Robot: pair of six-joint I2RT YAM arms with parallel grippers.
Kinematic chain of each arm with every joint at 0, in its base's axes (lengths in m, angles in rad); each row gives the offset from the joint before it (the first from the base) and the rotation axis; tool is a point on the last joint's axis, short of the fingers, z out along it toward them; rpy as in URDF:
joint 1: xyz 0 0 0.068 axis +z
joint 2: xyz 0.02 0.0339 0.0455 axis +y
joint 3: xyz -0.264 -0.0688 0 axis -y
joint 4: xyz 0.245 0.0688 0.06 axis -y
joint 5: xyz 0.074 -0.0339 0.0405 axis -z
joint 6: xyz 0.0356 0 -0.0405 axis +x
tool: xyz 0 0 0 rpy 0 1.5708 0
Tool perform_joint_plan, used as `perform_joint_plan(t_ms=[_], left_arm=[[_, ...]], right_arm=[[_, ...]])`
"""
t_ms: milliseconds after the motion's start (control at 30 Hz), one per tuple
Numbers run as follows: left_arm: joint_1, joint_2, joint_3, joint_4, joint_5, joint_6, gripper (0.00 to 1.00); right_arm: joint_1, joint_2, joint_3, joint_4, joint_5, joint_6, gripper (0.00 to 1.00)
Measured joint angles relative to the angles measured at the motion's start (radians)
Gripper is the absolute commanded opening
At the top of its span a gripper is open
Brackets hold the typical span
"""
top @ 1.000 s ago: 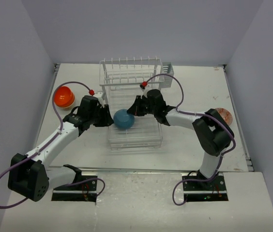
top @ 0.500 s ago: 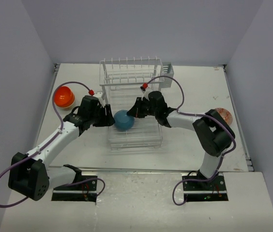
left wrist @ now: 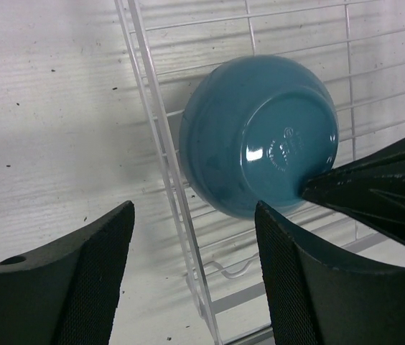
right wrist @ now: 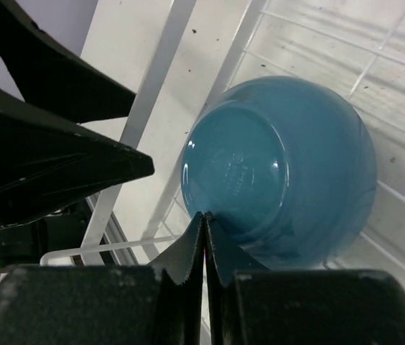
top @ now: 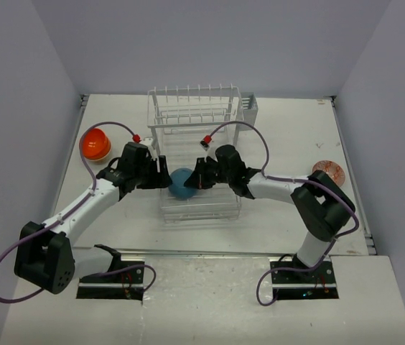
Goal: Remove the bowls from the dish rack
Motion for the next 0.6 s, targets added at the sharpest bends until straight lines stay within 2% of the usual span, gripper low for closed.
perform_joint_plan(t_ms=[433,600], left_arm=[[0.0,0.001,0.0,0.001,0.021,-0.001,0.71],[0.0,0.005,0.0,0.001,0.028,-0.001,0.67]], right_arm=[[0.104,-0.011,-0.02,0.006,-0.005,0.006,0.0],[0.112,-0.048,-0.052,-0.001,0.006,0.003,0.0]])
